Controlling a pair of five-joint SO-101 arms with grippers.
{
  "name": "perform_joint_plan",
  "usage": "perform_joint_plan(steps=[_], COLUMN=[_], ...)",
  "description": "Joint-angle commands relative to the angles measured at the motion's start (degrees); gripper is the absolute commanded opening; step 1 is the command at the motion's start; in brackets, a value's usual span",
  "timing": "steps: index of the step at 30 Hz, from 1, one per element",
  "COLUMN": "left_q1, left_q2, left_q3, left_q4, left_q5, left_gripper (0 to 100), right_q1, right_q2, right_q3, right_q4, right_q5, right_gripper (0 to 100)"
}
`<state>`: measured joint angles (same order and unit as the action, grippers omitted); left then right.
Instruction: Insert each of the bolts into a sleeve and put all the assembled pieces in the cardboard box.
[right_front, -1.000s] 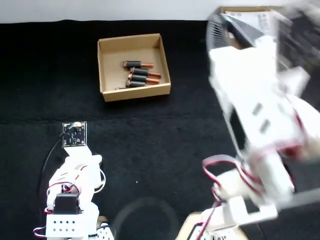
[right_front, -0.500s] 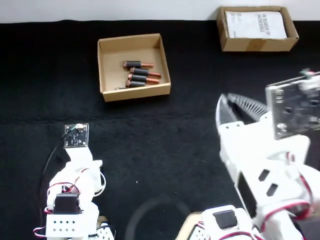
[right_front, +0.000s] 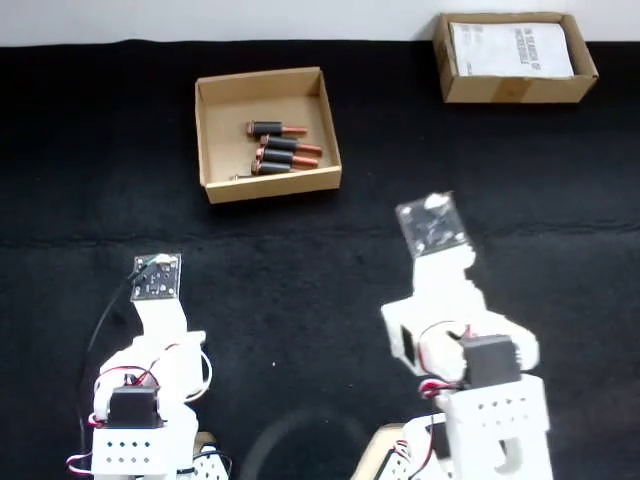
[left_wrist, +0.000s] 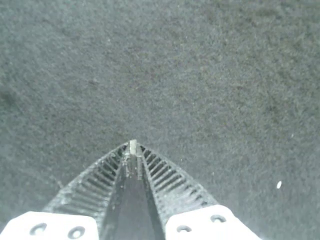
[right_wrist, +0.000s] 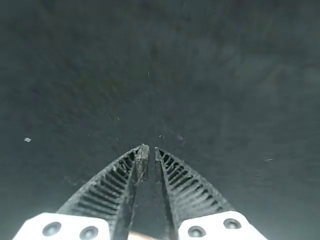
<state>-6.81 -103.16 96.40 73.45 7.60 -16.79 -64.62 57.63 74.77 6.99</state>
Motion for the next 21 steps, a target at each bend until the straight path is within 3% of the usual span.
perform_joint_plan(steps=[1,8,21], left_q1=[0.5,0.5,0.5], left_q2=[-0.4,-0.4,-0.4], left_q3=[0.7,0.7,0.7], left_q4=[0.4,0.1,0.4], left_q5=[-0.2,-0.2,-0.2], left_gripper=[1,1,1], right_q1=[0.7,0.6,5.6], right_q2=[-1.5,-1.6,-1.8], right_q3=[12.0,25.3,35.9], right_q4=[-10.1,-24.7,-20.8], right_q5=[-0.1,-0.5,-0.5], right_gripper=[1.1,1.1,1.1])
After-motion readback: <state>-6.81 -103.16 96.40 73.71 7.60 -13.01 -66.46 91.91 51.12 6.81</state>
